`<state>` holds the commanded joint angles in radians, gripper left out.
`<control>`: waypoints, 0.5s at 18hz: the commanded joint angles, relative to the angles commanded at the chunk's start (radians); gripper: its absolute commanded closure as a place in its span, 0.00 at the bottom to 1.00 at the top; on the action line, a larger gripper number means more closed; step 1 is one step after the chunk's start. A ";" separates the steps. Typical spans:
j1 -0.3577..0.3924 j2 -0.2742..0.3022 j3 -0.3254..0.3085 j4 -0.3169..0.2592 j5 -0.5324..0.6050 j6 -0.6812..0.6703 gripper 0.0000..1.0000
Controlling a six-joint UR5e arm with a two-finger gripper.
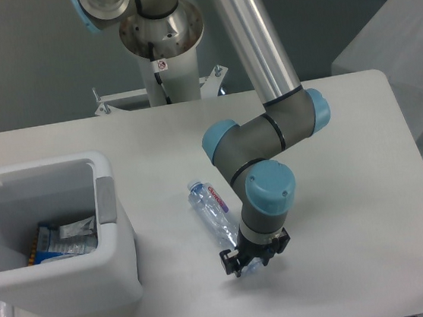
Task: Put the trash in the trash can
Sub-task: 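Lift the bottle and carry it over the trash bin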
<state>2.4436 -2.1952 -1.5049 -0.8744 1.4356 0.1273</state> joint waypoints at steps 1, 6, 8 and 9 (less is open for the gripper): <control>0.000 0.009 0.003 0.005 0.021 0.002 0.41; 0.000 0.081 0.061 0.012 0.081 0.003 0.40; 0.000 0.095 0.096 0.011 0.081 0.003 0.40; 0.002 0.098 0.116 0.012 0.081 0.002 0.40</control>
<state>2.4452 -2.0970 -1.3885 -0.8621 1.5171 0.1289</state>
